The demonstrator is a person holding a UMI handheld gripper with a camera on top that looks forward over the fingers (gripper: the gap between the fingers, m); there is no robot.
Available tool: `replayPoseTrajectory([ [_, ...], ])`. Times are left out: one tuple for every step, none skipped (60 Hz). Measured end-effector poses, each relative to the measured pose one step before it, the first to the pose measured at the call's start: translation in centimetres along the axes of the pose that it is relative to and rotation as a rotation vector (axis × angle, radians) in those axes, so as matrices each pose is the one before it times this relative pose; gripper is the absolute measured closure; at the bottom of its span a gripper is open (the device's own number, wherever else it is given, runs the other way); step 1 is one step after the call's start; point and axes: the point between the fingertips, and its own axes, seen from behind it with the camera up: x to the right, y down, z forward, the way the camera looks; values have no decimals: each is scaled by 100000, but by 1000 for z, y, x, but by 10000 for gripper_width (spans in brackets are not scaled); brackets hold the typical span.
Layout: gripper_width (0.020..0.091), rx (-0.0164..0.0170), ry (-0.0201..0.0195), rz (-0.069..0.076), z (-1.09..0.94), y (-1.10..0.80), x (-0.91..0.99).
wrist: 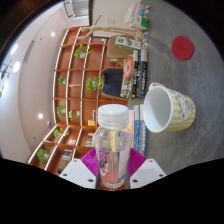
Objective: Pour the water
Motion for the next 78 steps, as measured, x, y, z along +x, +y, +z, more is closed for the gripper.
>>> replayPoseTrajectory([
  [738,-400,-502,2726,141,-44,-63],
  [738,-294,-479,2724,184,-97,-7],
  [738,-491,-158,2909,-588,378,-468],
  [738,-349,-538,2341,594,-261,279],
  [737,-298,-579,2367,192,-43,-9],
  [739,-290,-603,2328,162,4,-12],
  [739,-386,-556,2424,158,7,26],
  [738,-312,-439,2415,123,-9,34],
  [738,-141,-223,2229,100,-12,92],
  [738,-174,82,2290,-171,52,-79],
  [738,-197,481,1674,256,-74,339],
  [739,-131,451,1528,61,0,198],
  [739,-29,496,1024,50,-4,189],
  [740,-46,435,816,47,4,183],
  [740,-204,270,828,20,39,120],
  [739,-137,-21,975,-102,6,67],
  [739,19,577,183,151,-55,230],
  [738,96,372,76,-14,-40,103],
  [738,88,422,-79,-69,-33,86],
  [737,102,468,-252,-64,-36,105],
  [739,69,356,-354,-44,-26,80],
  [739,-143,199,-343,-54,29,55],
  [738,-210,38,-316,-42,47,15],
  [738,-45,-66,-306,-45,9,-39],
  [737,133,-91,-284,-181,-3,-173],
  [738,-64,151,-654,1,1,-9],
  [738,-157,269,-869,-34,34,-39],
  [738,-130,235,-1193,-121,79,-107],
  [738,-182,977,-1826,15,36,2],
  [739,-60,662,-2504,-93,9,-97],
  [738,117,633,-3201,-143,-41,-178],
  [738,270,345,-3697,-188,-93,-292],
  [737,238,70,-3877,-207,-136,-405],
  [737,143,160,-3808,-210,-160,-432],
  [738,474,-221,-3712,-265,-278,-397],
  [737,628,402,-3831,-271,-336,-390],
  [736,596,1170,-4235,-312,-488,-545],
  [737,1096,725,-4839,-284,-588,-426],
  [738,1058,934,-5100,-243,-626,-339],
  [739,857,1086,-5258,-276,-643,-274],
  [739,804,728,-5311,-206,-553,-117],
  [738,249,1113,-5367,-259,-570,-192],
  [737,507,939,-5485,-484,-561,-128],
  [738,1,1945,-5547,-30,-775,-162],
  [737,523,1719,-5727,-202,-746,50],
  [737,502,1948,-5614,-223,-684,164],
  [738,368,2156,-5574,-162,-654,277],
  [738,357,2357,-5702,-185,-612,378],
  [737,536,2637,-5739,-183,-629,492],
  [737,730,2862,-5697,-141,-655,629],
  [738,1164,2702,-5771,-167,-504,806],
  [738,1351,2899,-5252,286,-145,1106],
  [738,394,3572,-4688,-345,-796,789],
  [738,1260,3448,-4747,-84,-731,966],
  [738,1610,3069,-4316,-65,-695,891],
  [738,1787,3050,-4389,221,-506,1028],
  [738,1516,2889,-3744,17,-511,953],
  [738,1634,2722,-3361,106,-449,998],
  [738,1930,2473,-2824,-19,-37,1108],
  [738,1214,2520,-1930,-224,-736,573],
  [738,1690,2256,-1421,119,-342,815],
  [738,1461,1944,-856,120,-288,743],
  [738,1150,1637,-390,125,-148,715],
  [738,1416,1338,-283,480,291,879],
  [738,889,1116,-146,186,-44,637],
  [739,778,984,-188,228,39,595],
  [739,544,998,-193,253,98,624],
  [739,251,1037,-225,270,209,638],
  [737,-72,1056,-289,363,321,650],
  [736,-81,935,-331,914,978,926],
  [737,-1222,871,-324,17,-146,438],
  [737,-736,513,-546,336,437,372],
  [737,-682,153,-778,374,444,331],
  [737,-819,71,-742,394,534,295],
  [737,-1094,258,-515,393,583,300],
  [738,-930,225,-577,543,955,246],
  [738,-953,21,-879,389,624,205],
  [737,-846,-219,-1082,327,575,143],
])
